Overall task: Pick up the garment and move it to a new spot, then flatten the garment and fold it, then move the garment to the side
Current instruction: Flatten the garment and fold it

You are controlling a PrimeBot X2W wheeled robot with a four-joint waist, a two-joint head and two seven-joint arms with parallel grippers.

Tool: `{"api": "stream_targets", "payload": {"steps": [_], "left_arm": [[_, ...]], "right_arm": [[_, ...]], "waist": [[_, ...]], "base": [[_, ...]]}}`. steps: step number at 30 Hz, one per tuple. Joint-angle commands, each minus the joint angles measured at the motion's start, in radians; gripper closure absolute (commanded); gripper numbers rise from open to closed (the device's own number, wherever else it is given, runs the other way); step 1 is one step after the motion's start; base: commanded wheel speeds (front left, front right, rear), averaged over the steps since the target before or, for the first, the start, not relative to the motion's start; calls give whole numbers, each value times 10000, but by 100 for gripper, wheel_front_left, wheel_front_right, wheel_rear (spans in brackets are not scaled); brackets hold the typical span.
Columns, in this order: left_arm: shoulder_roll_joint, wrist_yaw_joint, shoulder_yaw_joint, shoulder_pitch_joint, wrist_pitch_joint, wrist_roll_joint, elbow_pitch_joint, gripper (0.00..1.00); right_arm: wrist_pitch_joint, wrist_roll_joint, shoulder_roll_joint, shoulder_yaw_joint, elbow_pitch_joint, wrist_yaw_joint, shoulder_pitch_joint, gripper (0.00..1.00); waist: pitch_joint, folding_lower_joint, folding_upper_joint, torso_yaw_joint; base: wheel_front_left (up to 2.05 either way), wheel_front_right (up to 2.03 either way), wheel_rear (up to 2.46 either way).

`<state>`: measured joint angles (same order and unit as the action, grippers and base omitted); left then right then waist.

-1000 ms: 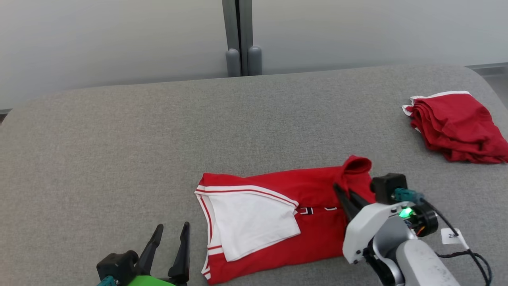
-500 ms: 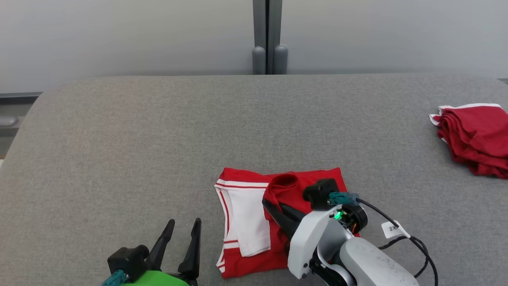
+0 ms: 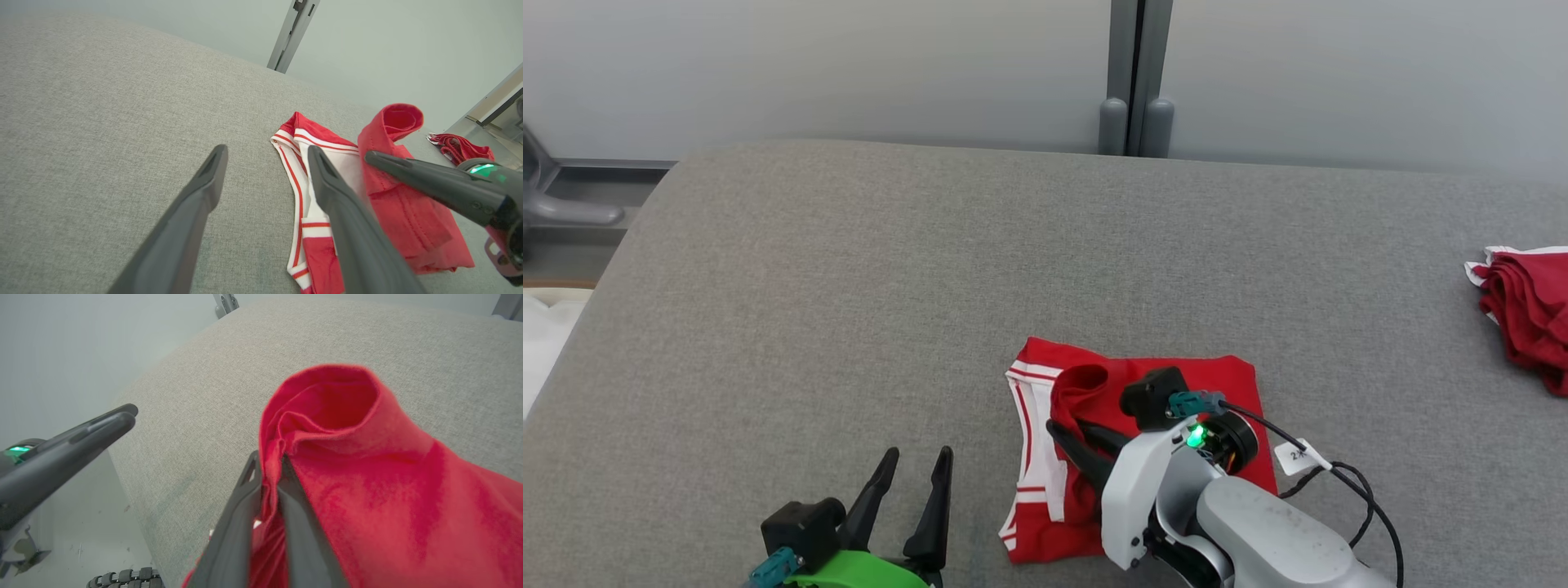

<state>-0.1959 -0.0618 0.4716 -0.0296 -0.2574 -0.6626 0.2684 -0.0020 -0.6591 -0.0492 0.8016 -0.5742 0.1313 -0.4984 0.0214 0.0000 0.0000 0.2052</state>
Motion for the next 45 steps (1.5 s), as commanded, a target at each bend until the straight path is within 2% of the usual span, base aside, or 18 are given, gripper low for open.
{"api": "stream_targets", "payload": {"steps": [1, 2, 9, 15, 20, 24, 30, 34, 40, 45], "left_arm": [[48, -60, 11, -141, -38, 127, 46, 0], [55, -64, 18, -147, -41, 124, 62, 0], [124, -91, 45, -198, -65, 170, 134, 0], [182, -125, 100, -279, -79, 289, 94, 0], [200, -102, 148, -471, -68, 491, 55, 0], [222, -32, -27, -632, -79, 652, 92, 0], [359, 22, -651, -403, -84, 960, -27, 0], [487, 61, -1282, -121, -84, 1296, -175, 0], [805, -98, -2174, 478, -78, 1734, -246, 0], [1027, -195, -2836, 957, -78, 2086, -318, 0]], "right_arm": [[-183, -140, -29, 160, -125, -13, -212, 13], [-268, -208, -32, 240, -218, -13, -273, 0], [-1185, -591, -36, 556, -744, -13, -670, 0], [-1963, -498, -34, 339, -1230, -13, -950, 0], [-2460, 217, -31, -387, -1787, -13, -1121, 0], [-2631, 1015, -34, -1523, -1961, -13, -957, 0], [-2633, 2996, -34, -4089, -726, -13, 55, 0], [-2636, 3921, -28, -5387, 391, -13, 1163, 0], [-2638, 4503, -34, -6458, 1627, -13, 2729, 0], [-2637, 4402, -32, -7070, 2598, -13, 3785, 0]], "waist": [[7, 0, 0, 74], [10, 0, 0, 90], [20, 0, 0, 29], [-52, 0, 0, -237], [-172, 0, 0, -489], [-315, 0, 0, -730], [-492, 0, 0, -1112], [-604, 0, 0, -1319], [-740, 0, 0, -1569], [-823, 0, 0, -1733]], "base": [[0, 0, 0], [0, 0, 0], [0, 0, 0], [0, 0, 0], [0, 0, 0], [0, 0, 0], [0, 0, 0], [0, 0, 0], [0, 0, 0], [0, 0, 0]]}}
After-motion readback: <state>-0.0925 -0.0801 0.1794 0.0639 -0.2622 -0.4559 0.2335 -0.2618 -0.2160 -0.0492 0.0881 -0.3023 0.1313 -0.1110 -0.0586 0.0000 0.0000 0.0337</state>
